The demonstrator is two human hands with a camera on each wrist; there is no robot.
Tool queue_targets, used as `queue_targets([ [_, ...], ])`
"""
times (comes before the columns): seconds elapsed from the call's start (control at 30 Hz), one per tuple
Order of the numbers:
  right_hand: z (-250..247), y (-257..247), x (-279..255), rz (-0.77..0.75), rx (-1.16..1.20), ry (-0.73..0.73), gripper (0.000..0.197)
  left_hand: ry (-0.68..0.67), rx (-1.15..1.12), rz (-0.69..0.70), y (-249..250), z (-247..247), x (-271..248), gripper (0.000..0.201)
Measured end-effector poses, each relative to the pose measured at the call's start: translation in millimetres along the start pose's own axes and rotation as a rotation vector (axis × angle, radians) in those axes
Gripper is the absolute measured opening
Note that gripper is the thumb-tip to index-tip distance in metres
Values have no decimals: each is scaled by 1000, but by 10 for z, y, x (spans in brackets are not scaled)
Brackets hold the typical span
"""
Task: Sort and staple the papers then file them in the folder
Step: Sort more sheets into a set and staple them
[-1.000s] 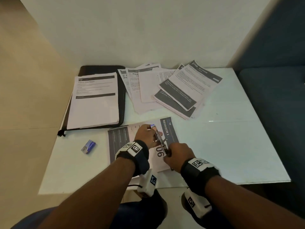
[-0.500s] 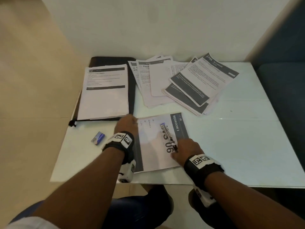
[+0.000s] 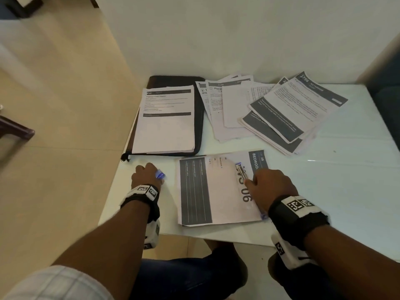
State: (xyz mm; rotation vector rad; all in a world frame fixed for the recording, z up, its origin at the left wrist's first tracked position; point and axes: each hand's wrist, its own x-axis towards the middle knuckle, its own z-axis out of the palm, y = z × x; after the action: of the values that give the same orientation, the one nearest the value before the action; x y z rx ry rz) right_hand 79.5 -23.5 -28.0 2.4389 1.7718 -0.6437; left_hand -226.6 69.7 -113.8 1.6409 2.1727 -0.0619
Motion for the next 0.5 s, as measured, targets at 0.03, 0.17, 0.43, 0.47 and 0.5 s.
queue_targets([
  [0.03, -37, -18, -12, -19, 14, 5, 31, -11, -17, 7, 18, -15, 15, 43],
  [0.17, -282, -85, -57, -135, 190, 23, 24, -78, -182, 223, 305, -285, -54, 28],
  [0.43, -818, -140, -466, -257, 937, 62, 9, -96, -654, 685, 1131, -1191, -1079, 36],
  [0.47, -860, -133, -556, -250, 1025, 49, 10, -98, -656, 708, 1175, -1225, -1201, 35],
  [0.5, -891, -119, -646, -236, 1097, 33, 15, -98, -648, 734, 1220, -1241, -1325, 35],
])
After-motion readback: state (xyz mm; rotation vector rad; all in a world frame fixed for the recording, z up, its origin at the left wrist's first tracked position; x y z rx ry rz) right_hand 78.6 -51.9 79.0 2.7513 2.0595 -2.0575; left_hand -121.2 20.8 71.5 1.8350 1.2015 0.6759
